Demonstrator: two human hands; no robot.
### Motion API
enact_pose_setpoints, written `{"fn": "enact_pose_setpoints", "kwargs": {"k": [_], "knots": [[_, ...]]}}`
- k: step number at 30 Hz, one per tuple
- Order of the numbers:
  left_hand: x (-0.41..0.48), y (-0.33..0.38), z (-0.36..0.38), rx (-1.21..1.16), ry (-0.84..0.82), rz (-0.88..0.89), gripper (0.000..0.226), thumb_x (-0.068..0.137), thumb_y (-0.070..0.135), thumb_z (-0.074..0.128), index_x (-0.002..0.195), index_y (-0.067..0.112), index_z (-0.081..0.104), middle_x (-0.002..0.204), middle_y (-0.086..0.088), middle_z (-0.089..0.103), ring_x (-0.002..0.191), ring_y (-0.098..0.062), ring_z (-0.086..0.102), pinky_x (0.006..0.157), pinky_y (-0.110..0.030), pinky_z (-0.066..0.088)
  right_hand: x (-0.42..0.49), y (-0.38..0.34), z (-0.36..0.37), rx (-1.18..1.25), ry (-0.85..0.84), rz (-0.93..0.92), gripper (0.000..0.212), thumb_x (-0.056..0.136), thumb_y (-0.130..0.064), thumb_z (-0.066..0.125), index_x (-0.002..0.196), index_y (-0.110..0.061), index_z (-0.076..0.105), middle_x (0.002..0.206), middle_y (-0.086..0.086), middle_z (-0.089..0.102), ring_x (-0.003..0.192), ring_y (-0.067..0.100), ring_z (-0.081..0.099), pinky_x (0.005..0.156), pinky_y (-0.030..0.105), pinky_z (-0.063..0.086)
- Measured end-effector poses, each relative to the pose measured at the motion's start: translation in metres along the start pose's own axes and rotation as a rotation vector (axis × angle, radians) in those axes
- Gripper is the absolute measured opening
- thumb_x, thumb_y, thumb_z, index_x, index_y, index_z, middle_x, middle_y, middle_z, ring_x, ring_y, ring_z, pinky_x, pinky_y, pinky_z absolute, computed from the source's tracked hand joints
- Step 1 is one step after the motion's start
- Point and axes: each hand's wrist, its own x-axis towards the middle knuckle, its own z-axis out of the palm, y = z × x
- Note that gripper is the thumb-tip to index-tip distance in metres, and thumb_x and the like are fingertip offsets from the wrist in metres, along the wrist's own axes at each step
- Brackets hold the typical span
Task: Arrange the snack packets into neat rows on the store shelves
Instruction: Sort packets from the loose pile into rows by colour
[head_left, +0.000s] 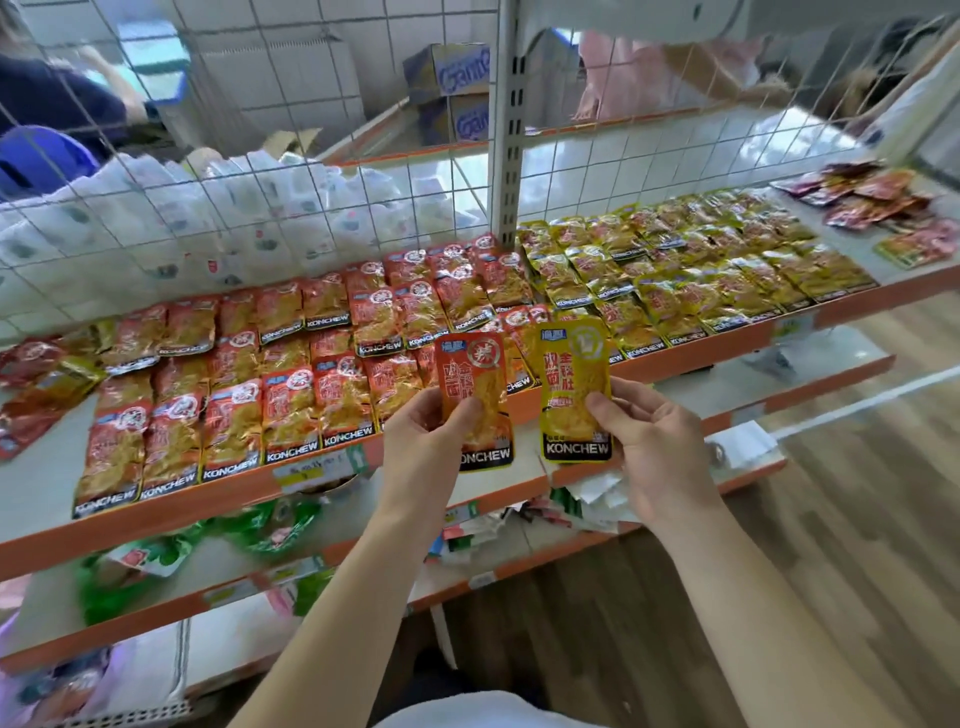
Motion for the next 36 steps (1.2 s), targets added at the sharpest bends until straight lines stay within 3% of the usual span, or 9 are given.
{"fn": "enact_pose_setpoints", "kwargs": {"k": [4, 8, 12, 16, 21, 26, 28, 31, 36], "knots": [[0.010, 0.004, 0.003, -0.022, -0.068, -0.015, 0.015, 0.092, 0.009, 0.069, 0.093, 0.023, 0.071, 0.086, 0.005, 0.076, 0.090, -0.019, 0.070, 0.080, -0.022, 0.049, 0.006, -0.002, -0.003, -0.043, 0.034, -0.006, 0.019, 0.093, -0.004, 0.065, 0.107, -0.014, 0.072, 0.100, 0.005, 0.077, 0.098, 0.024, 0.073, 0.096, 0.047, 0.054], [0.018, 0.000, -0.003, -0.012, -0.107, 0.023, 0.023, 0.091, 0.007, 0.070, 0.097, 0.028, 0.069, 0.092, 0.006, 0.076, 0.093, -0.017, 0.071, 0.084, -0.025, 0.052, 0.008, 0.001, -0.001, -0.064, -0.019, 0.045, 0.021, 0.095, 0.000, 0.060, 0.109, -0.012, 0.071, 0.103, 0.008, 0.077, 0.102, 0.028, 0.072, 0.094, 0.049, 0.055], [0.023, -0.011, -0.007, -0.057, -0.114, 0.045, 0.036, 0.090, 0.004, 0.071, 0.097, 0.037, 0.059, 0.088, 0.010, 0.074, 0.083, -0.005, 0.070, 0.073, -0.014, 0.051, 0.009, 0.009, 0.002, -0.086, -0.053, 0.076, 0.024, 0.094, -0.001, 0.060, 0.116, -0.008, 0.068, 0.104, 0.009, 0.076, 0.101, 0.027, 0.072, 0.084, 0.041, 0.058], [0.027, -0.016, -0.006, -0.079, -0.122, 0.048, 0.034, 0.090, 0.005, 0.071, 0.104, 0.033, 0.058, 0.084, 0.010, 0.071, 0.073, 0.003, 0.068, 0.063, -0.009, 0.049, 0.014, 0.008, 0.003, -0.072, -0.049, 0.071, 0.024, 0.095, -0.002, 0.059, 0.116, -0.009, 0.068, 0.103, 0.010, 0.076, 0.098, 0.025, 0.073, 0.080, 0.034, 0.058], [0.030, -0.014, 0.000, -0.052, -0.055, 0.030, 0.036, 0.089, 0.013, 0.074, 0.110, 0.036, 0.055, 0.104, 0.000, 0.070, 0.091, -0.009, 0.068, 0.068, -0.011, 0.051, 0.021, 0.006, 0.000, -0.030, -0.083, 0.063, 0.031, 0.082, -0.019, 0.067, 0.112, -0.019, 0.068, 0.105, 0.006, 0.076, 0.105, 0.024, 0.071, 0.093, 0.039, 0.053], [0.035, -0.016, 0.032, -0.070, 0.048, 0.030, 0.037, 0.088, 0.015, 0.076, 0.111, 0.035, 0.056, 0.110, -0.005, 0.069, 0.104, -0.019, 0.068, 0.085, -0.025, 0.052, 0.042, -0.001, -0.022, -0.063, -0.156, 0.099, 0.022, 0.094, -0.007, 0.060, 0.112, -0.018, 0.066, 0.101, 0.007, 0.077, 0.098, 0.024, 0.073, 0.090, 0.042, 0.056], [0.032, -0.016, 0.052, -0.054, 0.076, 0.037, 0.038, 0.088, 0.014, 0.076, 0.115, 0.031, 0.056, 0.110, -0.003, 0.069, 0.102, -0.017, 0.068, 0.087, -0.026, 0.053, 0.054, -0.007, -0.037, -0.082, -0.195, 0.110, 0.024, 0.096, -0.002, 0.058, 0.112, -0.018, 0.066, 0.099, 0.007, 0.077, 0.098, 0.025, 0.073, 0.086, 0.041, 0.057], [0.021, -0.019, 0.083, -0.038, 0.152, 0.034, 0.043, 0.088, 0.013, 0.076, 0.121, 0.028, 0.052, 0.102, 0.003, 0.069, 0.088, -0.001, 0.069, 0.079, -0.018, 0.050, 0.071, -0.017, -0.064, -0.096, -0.268, 0.124, 0.028, 0.094, 0.002, 0.059, 0.115, -0.016, 0.065, 0.099, 0.007, 0.077, 0.096, 0.024, 0.073, 0.080, 0.035, 0.060], [0.007, -0.027, 0.131, -0.034, 0.343, 0.046, 0.030, 0.088, 0.014, 0.076, 0.107, 0.021, 0.054, 0.094, 0.001, 0.064, 0.076, 0.000, 0.064, 0.070, -0.012, 0.047, 0.101, -0.034, -0.104, -0.103, -0.349, 0.123, 0.030, 0.093, 0.001, 0.062, 0.115, -0.019, 0.067, 0.102, 0.005, 0.077, 0.101, 0.024, 0.072, 0.083, 0.041, 0.059]]}}
